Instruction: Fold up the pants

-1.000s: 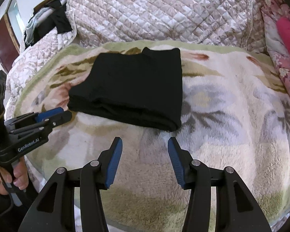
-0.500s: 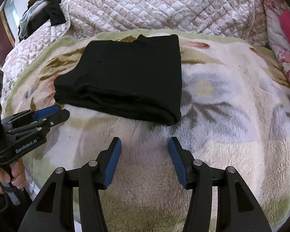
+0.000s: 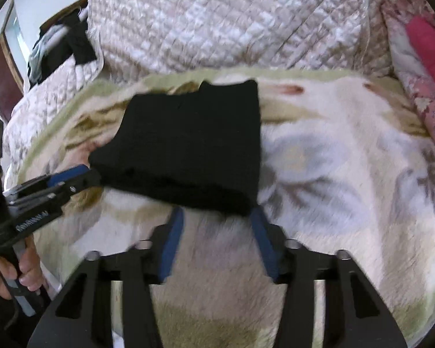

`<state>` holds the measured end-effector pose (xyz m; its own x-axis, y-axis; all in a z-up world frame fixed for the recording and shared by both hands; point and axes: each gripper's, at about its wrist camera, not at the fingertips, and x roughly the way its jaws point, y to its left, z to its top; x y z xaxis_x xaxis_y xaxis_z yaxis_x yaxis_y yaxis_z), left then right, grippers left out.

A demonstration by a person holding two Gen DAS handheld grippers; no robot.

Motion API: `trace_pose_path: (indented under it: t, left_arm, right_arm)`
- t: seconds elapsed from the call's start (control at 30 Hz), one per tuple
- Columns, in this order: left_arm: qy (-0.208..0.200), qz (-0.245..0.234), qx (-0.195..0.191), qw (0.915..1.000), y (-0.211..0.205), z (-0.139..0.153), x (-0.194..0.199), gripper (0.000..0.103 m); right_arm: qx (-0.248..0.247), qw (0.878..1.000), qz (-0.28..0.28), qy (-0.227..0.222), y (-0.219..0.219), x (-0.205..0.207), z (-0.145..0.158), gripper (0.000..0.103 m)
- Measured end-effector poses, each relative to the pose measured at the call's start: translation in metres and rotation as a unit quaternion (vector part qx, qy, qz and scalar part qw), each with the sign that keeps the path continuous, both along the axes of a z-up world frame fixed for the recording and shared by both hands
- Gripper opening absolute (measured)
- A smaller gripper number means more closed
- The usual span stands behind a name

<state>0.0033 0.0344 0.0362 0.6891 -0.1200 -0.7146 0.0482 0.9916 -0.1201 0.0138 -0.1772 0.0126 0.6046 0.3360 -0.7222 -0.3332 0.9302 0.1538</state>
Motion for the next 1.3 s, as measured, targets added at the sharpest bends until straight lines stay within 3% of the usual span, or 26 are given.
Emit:
trace_pose_path:
  t: [0.07,0.17,0.27,0.37,0.63,0.9,1.1,1.3]
  left_arm:
    - [-0.018,-0.004,0.001,0.9998,-0.004,0.011,0.008,0.038]
    - [-0.036,-0.01,0.008,0.9993,-0.01,0.016,0.02,0.038]
    - [-0.017,-0.002,0.031,0.9994,-0.011,0.002,0.032,0.038]
    - [0.001,0.0,0.01,1.0,0.003,-0.011,0.029,0.04]
    - [-0.01,-0.003,0.021,0.9997,0.009,-0.016,0.03,0.042]
    - [0.002,0.018,0.028,0.9995,0.01,0.006,0.017,0.042]
    - [0.009,0.025,0.029,0.9992,0.005,0.012,-0.004,0.041]
    - [0.042,0.022,0.03,0.9984,0.0,-0.01,-0.01,0.042]
  right_arm:
    - [0.006,1.0,-0.008,-0.014,-0.002,0.004,0.006,0.028]
    - [0.01,1.0,-0.014,-0.019,-0.001,0.012,0.006,0.027]
    - [0.009,1.0,0.002,0.001,0.005,0.02,-0.004,0.027]
    - [-0.005,1.0,0.006,0.004,0.01,0.021,-0.013,0.027]
    - [-0.007,1.0,0.011,0.006,0.007,0.019,-0.01,0.027]
    - [0.001,1.0,0.018,0.013,0.003,-0.003,0.0,0.027]
    - [-0.005,0.999,0.028,0.016,0.008,-0.015,-0.004,0.042]
    - [-0.022,0.999,0.026,0.022,0.013,-0.013,-0.012,0.044]
